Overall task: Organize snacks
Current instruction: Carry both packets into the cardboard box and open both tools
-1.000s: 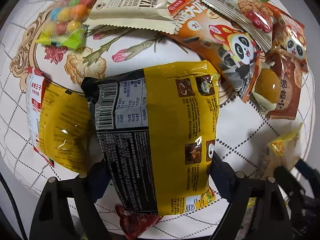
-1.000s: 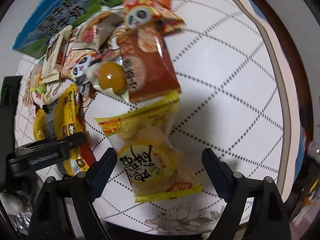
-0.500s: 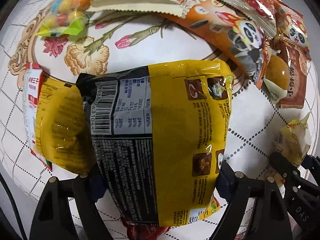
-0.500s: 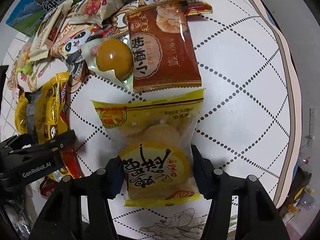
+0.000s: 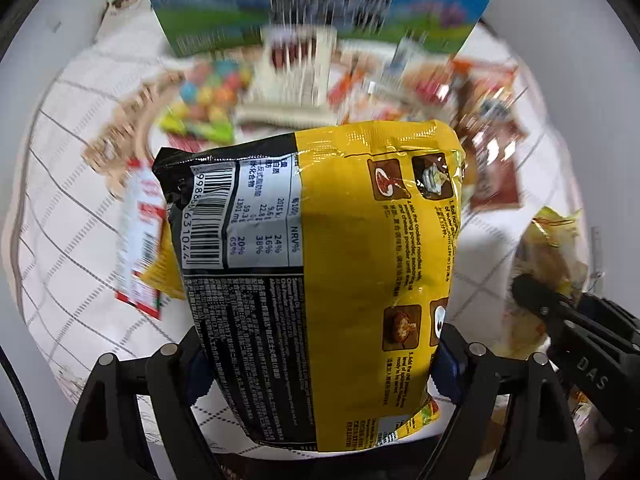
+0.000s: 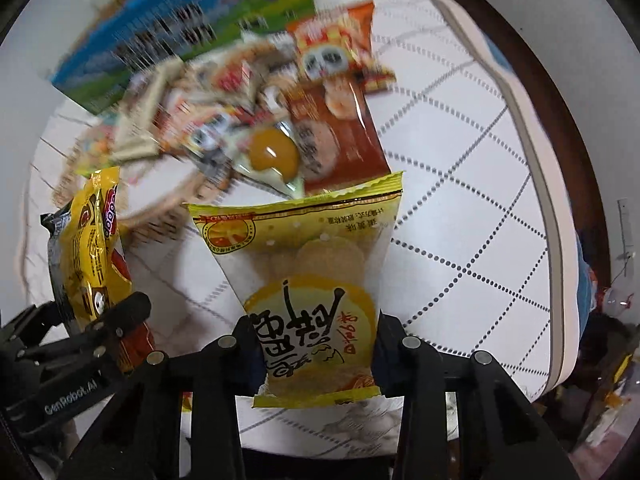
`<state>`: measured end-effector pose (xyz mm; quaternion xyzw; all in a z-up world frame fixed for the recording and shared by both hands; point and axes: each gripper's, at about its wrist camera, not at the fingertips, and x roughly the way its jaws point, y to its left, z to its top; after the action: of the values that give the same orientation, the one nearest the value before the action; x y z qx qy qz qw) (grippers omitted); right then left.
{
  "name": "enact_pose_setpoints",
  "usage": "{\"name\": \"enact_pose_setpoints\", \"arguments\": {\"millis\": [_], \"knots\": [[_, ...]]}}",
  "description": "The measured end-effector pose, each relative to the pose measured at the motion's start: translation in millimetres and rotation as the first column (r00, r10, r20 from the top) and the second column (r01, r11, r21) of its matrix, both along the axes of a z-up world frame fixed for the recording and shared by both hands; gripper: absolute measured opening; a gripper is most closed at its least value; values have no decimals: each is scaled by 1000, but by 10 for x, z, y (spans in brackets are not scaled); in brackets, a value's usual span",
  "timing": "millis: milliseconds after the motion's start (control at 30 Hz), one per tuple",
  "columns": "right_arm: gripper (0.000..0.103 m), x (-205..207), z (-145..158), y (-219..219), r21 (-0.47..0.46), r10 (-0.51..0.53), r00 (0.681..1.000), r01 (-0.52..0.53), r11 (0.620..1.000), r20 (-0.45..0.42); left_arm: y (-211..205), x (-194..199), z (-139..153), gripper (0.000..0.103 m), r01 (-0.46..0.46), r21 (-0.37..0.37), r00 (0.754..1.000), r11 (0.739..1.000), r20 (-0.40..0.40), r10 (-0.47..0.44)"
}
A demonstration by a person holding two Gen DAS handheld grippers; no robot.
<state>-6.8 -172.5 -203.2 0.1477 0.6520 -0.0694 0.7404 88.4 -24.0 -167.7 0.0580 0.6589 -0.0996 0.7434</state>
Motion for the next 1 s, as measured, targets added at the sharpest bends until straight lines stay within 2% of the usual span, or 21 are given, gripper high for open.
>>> {"name": "enact_pose_setpoints", "arguments": {"millis": [200,267,467,567,700,833,1000], "knots": [[42,138,750,105,64,-19,989,9,998,146,140,191,880,85,24,-87,993,996,117,-14],[42,273,1034,55,82,-12,982,-4,997,189,98,317,1015,85,34,-96,990,995,143,-20],[42,971,1690,22,111,4,957,-38,993,290,32,1191,1431,85,10,-90,981,996,192,7],[42,1418,1862,-38,112,6,947,-44,993,321,-54,1803,1382,85,-28,-78,982,997,182,42],[42,2214,1843,-126,120,16,950,-57,991,313,-117,2641,1162,85,-65,-67,989,996,126,73],[42,3015,1529,-202,118,40,965,-72,990,257,-226,3288,847,85,-98,-55,993,994,61,101],[42,3761,966,-239,70,87,979,-102,992,185,-320,3939,271,85,-114,-21,993,993,-15,114]]}}
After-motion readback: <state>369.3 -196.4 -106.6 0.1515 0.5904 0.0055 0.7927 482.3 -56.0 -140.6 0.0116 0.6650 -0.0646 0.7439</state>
